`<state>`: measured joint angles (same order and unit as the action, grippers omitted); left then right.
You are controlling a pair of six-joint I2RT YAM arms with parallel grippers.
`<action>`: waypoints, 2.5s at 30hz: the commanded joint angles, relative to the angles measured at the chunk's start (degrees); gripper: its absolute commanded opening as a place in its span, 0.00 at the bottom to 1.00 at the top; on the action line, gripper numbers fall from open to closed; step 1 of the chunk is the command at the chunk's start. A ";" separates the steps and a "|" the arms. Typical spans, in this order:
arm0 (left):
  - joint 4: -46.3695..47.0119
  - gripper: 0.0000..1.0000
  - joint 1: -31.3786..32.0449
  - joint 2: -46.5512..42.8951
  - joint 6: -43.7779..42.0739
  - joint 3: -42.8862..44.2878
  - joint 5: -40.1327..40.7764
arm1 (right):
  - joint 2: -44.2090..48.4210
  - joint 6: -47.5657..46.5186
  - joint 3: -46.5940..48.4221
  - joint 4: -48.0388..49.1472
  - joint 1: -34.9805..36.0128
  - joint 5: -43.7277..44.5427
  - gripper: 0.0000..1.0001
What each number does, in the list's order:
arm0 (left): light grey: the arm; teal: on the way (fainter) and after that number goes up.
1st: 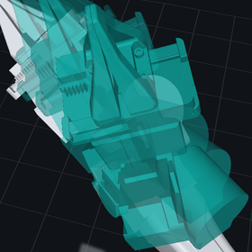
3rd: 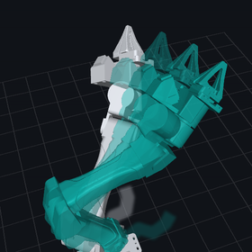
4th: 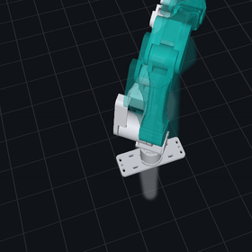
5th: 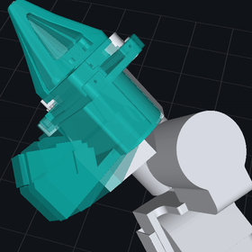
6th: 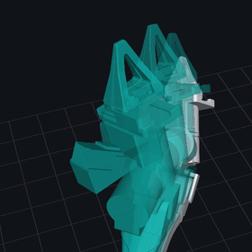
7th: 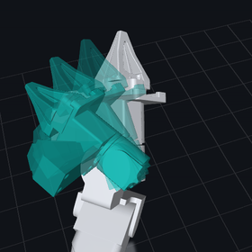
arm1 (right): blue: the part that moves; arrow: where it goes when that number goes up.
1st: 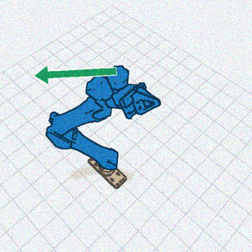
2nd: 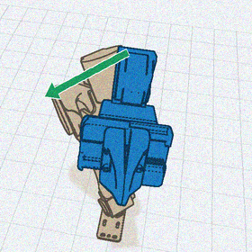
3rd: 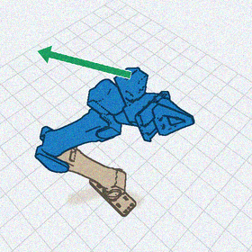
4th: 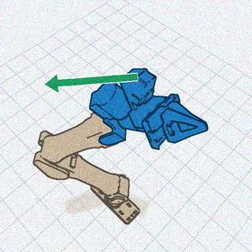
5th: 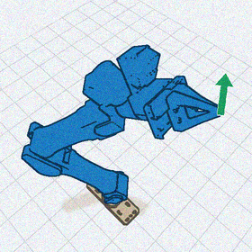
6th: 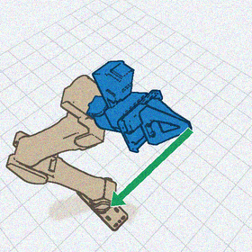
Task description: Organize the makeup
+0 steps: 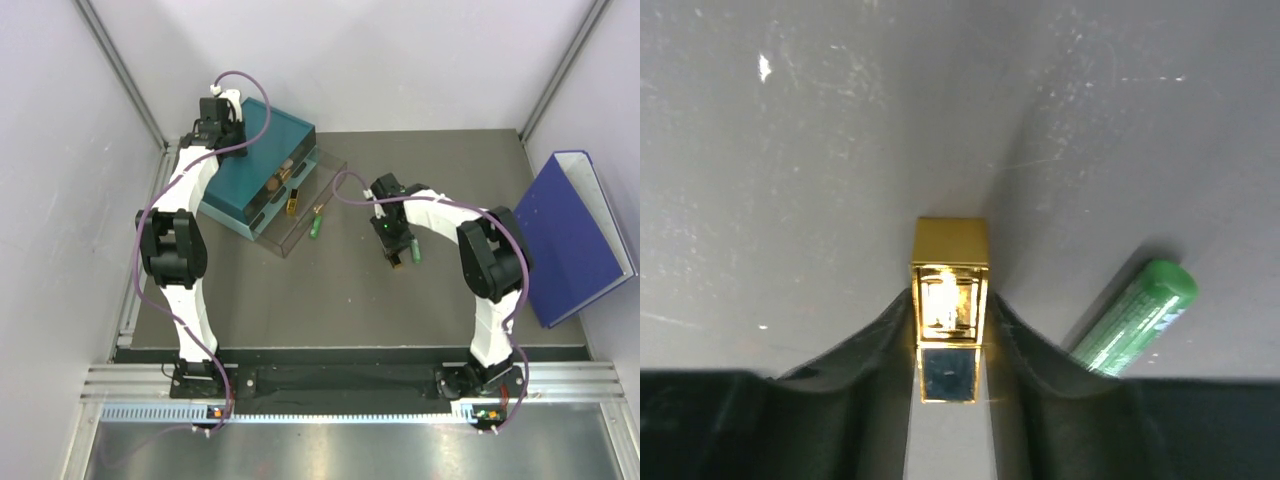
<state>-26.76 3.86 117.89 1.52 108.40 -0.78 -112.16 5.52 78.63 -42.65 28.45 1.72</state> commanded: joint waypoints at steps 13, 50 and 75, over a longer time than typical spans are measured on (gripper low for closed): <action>-16.74 0.32 0.89 6.74 1.38 -5.39 -3.53 | -4.63 2.55 22.34 2.65 0.38 -17.43 0.04; -18.06 0.32 0.80 7.18 0.24 -4.34 -2.21 | -23.03 33.51 43.63 24.73 0.65 -32.40 0.67; -17.27 0.33 0.89 8.76 0.59 -4.69 -3.97 | 8.97 7.75 0.65 -4.28 -5.68 10.06 0.65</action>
<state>-27.03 3.90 118.17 1.28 108.66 -0.82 -107.07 14.66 82.26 -45.95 22.39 6.09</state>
